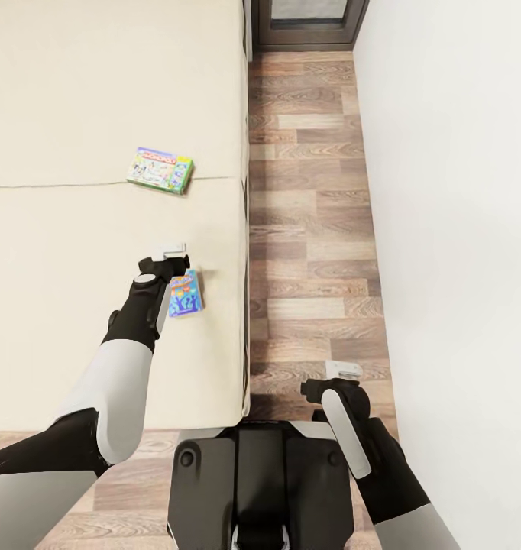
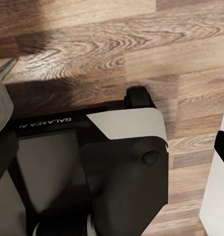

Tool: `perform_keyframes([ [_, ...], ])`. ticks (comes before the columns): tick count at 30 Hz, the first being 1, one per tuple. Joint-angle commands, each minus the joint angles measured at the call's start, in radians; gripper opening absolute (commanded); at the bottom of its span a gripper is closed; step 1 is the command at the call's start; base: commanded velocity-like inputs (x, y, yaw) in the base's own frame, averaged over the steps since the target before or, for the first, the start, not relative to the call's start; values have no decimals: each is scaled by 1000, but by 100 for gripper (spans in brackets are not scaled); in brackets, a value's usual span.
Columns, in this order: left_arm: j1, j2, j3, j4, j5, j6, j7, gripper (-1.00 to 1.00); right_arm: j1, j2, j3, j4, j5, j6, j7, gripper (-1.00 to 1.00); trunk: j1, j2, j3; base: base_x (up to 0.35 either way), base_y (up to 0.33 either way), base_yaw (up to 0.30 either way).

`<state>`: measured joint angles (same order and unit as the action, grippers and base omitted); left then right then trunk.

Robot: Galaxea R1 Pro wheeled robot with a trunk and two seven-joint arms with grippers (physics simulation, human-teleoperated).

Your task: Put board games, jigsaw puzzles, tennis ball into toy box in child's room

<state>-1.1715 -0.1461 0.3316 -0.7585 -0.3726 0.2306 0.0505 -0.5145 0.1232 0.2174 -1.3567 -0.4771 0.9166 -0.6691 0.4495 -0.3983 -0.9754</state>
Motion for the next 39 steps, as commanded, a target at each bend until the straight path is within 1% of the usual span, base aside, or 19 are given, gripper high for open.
perform_keyframes([
  [1, 0, -1, 3, -1, -6, 2, -1, 100, 0, 0, 1, -1, -10, 2, -10, 100, 1, -2, -3, 0, 0, 0],
  [14, 0, -2, 3, -2, -7, -12, 0, 100, 0, -2, -1, -1, -11, 2, -10, 100, 1, -2, -24, 0, 0, 0],
  [23, 1, -3, 3, -1, -6, -41, 0, 100, 0, -2, -1, 1, -12, 2, -9, 100, 1, -2, -39, 0, 0, 0],
  [33, 1, -3, 3, -1, -6, -45, 0, 100, 0, -2, -1, 1, -12, 1, -9, 100, 1, -2, -56, 0, 0, 0],
  [39, 1, -9, 3, -1, -8, -45, 0, 100, 0, -2, -1, 1, -12, 1, -9, 100, 1, -2, -66, 0, 0, 0],
])
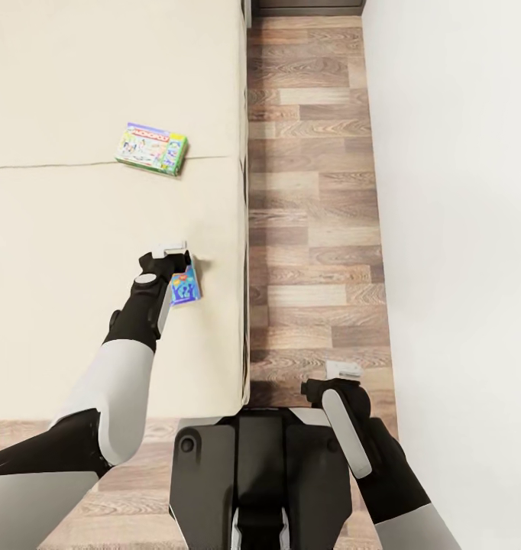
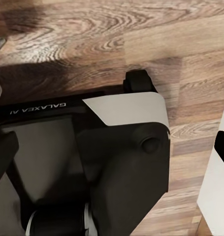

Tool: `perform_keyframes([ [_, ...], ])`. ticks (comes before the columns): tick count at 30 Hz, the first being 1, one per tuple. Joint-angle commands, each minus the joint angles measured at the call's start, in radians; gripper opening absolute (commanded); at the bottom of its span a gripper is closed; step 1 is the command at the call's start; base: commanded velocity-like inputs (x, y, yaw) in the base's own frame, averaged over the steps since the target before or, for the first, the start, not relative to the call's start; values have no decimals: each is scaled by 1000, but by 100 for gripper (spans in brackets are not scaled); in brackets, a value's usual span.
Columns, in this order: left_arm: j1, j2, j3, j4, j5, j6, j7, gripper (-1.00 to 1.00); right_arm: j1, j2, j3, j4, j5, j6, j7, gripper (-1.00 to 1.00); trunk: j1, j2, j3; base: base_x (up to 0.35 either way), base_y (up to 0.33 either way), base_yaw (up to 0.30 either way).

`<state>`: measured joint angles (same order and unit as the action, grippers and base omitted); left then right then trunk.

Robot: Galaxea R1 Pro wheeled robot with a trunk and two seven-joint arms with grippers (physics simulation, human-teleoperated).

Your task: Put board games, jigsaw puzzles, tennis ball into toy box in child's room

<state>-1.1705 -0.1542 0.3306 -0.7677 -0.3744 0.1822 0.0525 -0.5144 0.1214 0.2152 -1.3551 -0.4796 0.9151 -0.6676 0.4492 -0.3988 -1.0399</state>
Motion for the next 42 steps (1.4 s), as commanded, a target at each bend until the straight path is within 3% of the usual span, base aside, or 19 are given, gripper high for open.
perform_keyframes([
  [1, 0, -3, 4, 8, -6, 3, -2, 100, -1, 0, 2, -1, -10, 2, -10, 100, 1, -1, -3, 0, 0, 0],
  [15, 0, -5, 2, 8, -6, 2, -2, 100, 0, 0, 1, -5, -1, -2, -10, 100, 1, -1, -24, 0, 0, 0],
  [27, 0, -5, 2, 8, -6, 2, -3, 100, -1, -3, -1, 8, 5, -107, -20, 100, 1, -1, -26, 0, 0, 0],
  [42, 0, -5, 2, 8, -6, 3, -5, 100, -1, -3, -5, 37, 5, -114, -15, 100, 1, -1, -26, -7, 0, 0],
])
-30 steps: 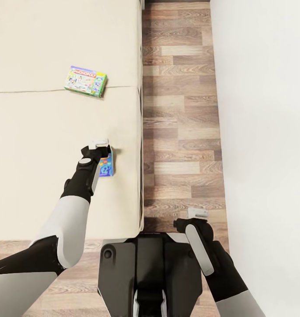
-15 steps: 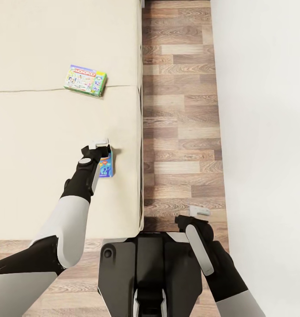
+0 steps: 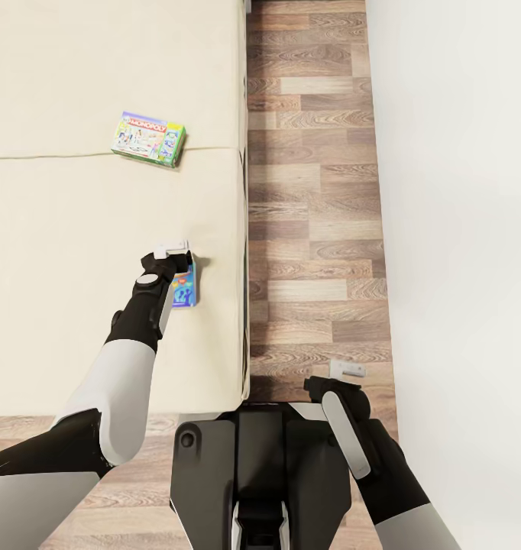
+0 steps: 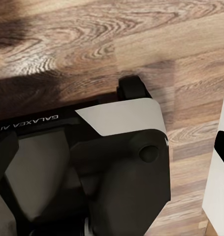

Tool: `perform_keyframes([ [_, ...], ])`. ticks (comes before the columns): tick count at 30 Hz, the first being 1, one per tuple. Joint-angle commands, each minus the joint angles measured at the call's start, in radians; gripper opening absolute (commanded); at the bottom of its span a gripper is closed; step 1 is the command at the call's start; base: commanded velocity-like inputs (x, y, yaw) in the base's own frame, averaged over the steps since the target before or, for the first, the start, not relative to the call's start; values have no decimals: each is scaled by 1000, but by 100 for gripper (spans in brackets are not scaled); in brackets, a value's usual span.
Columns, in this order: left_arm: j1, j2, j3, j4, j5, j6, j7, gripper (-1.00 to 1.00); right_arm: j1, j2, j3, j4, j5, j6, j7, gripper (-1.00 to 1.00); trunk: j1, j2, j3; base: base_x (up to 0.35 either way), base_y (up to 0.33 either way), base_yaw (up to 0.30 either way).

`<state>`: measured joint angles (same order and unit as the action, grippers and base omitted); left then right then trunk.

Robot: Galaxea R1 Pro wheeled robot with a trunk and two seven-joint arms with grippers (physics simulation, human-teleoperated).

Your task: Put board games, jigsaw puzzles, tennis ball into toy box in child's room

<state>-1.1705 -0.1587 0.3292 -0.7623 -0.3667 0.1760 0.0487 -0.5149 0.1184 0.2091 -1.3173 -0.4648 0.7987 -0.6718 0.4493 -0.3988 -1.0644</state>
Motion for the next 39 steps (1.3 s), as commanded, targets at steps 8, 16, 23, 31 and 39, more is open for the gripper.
perform_keyframes([
  [8, 0, -1, 4, 3, -14, 10, -1, 100, 0, 0, 0, 0, -12, 2, -9, 100, 1, -1, -1, -58, 0, 0],
  [16, 0, -1, 4, 3, -14, 11, -1, 100, 0, 0, 0, 6, -12, 2, -9, 100, 1, -1, -1, -114, 0, 0],
  [23, 0, -2, 3, 3, -14, 12, -1, 100, 0, 0, 0, 10, -12, 2, -8, 100, 1, -1, -1, -134, 0, 0],
  [31, 0, -3, 4, 3, -14, 11, -1, 100, 0, 0, 0, 14, -12, 2, -7, 100, 1, -1, -1, -114, 0, 0],
  [39, 0, -3, 4, 3, -14, 11, -1, 100, 0, 0, -1, 14, -12, 2, -6, 100, 1, -1, -1, -63, 0, 0],
])
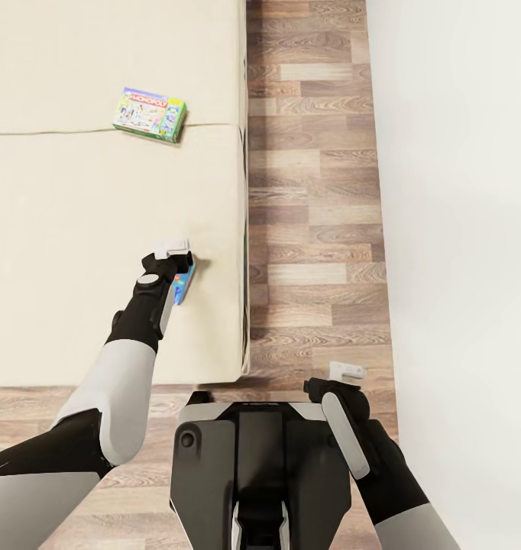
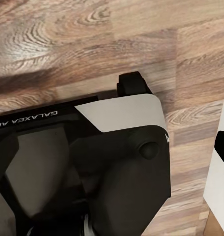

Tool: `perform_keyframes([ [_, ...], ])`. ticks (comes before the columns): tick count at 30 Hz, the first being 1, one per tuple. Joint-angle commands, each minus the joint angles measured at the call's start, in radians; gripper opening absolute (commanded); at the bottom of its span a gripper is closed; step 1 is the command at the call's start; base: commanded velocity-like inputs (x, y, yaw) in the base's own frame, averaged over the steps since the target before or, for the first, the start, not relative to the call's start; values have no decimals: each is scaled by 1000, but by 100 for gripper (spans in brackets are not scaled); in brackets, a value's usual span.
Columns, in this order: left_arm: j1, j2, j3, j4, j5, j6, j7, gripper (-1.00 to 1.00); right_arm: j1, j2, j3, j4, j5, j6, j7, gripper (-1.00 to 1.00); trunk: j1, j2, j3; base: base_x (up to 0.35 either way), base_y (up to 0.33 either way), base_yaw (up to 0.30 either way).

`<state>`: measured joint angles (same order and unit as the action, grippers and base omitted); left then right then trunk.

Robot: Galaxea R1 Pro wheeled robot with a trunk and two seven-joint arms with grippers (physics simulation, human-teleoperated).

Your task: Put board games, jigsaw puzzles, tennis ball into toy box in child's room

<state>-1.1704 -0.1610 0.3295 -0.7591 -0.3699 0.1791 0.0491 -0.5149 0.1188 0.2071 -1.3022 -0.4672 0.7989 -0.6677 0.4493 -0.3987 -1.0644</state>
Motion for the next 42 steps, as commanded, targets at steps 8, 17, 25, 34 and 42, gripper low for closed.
perform_keyframes([
  [8, 0, -2, 3, 0, -11, 8, -2, 100, 0, 0, 1, -2, -10, 2, -10, 100, 1, -1, -1, -48, 0, 0],
  [17, 0, -1, 3, 0, -11, 8, -2, 100, 0, 0, 1, -1, -10, 2, -10, 100, 1, -1, -1, -72, 0, 0],
  [25, 0, -1, 3, 0, -10, 9, -2, 100, 0, 0, 1, -1, -10, 2, -10, 100, 1, -1, -1, -85, 0, 0],
  [34, 0, 0, 3, 0, -10, 10, -2, 100, 0, -1, 1, -1, -10, 2, -10, 100, 1, -1, -1, -81, 0, 0],
  [42, 0, -1, 3, 0, -10, 10, -2, 100, 0, -1, 1, -2, -10, 2, -10, 100, 1, -1, -1, -122, 0, 0],
])
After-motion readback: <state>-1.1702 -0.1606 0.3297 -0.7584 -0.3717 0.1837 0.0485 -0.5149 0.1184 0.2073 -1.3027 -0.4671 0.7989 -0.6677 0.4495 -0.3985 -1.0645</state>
